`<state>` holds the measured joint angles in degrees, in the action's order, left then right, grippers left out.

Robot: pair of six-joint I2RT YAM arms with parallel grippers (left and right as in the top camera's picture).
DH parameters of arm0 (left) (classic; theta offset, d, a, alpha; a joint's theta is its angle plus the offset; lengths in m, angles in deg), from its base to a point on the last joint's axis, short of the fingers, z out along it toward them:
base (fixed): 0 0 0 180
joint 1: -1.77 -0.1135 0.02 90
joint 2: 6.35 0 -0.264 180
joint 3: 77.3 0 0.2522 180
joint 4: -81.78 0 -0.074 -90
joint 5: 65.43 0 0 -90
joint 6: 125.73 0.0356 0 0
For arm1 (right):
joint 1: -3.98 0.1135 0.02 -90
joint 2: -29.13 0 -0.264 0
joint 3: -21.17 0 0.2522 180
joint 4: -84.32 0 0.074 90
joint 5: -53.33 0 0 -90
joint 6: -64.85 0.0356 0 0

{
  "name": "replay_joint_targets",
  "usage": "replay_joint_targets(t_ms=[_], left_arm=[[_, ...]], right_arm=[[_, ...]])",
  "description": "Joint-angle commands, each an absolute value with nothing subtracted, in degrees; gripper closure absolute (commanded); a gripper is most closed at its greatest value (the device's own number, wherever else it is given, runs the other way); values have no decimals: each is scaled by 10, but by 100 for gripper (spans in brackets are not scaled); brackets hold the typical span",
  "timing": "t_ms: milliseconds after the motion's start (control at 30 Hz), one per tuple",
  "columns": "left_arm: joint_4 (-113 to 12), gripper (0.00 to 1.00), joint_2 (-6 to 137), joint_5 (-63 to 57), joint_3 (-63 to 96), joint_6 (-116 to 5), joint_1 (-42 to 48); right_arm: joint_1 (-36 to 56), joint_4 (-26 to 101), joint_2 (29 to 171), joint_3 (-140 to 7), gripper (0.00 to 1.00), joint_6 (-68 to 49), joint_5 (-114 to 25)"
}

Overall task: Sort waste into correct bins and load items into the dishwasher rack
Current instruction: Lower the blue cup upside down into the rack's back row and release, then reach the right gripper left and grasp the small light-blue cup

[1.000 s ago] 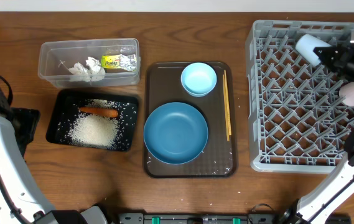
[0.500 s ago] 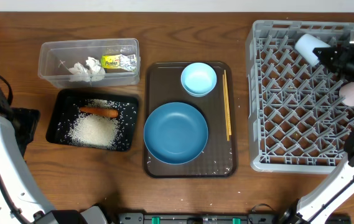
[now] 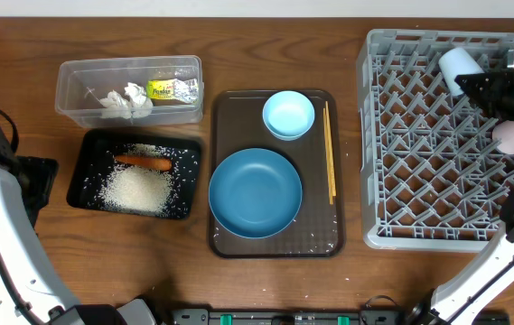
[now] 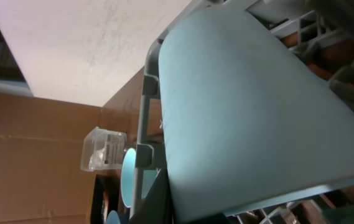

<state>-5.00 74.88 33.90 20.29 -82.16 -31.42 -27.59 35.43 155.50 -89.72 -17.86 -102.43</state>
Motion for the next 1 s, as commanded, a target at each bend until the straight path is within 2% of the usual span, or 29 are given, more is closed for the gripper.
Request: replay_joint_targets(t_ms=[0, 267, 333, 433, 533, 800, 967], left_arm=[[-48, 2, 751, 342, 203, -818, -317], [-48, 2, 751, 342, 203, -818, -317], [-48, 2, 751, 342, 203, -818, -317], [-48, 2, 751, 342, 203, -818, -317], [-48, 2, 751, 342, 203, -818, -317], [-48, 2, 751, 342, 203, -818, -317], [-48, 2, 751, 342, 203, -818, -317]], right_arm=[[-287, 342, 1558, -894, 98, -174, -951], [-316, 291, 1534, -897, 93, -160, -882], [-317, 278, 1518, -897, 84, -159, -856], [-317, 265, 1489, -897, 60, -146, -811], [-317, 259, 1459, -897, 50, -118, -783], [-314, 260, 1343, -900, 45, -73, -769], [-288, 247, 1242, -901, 45, -54, -674]])
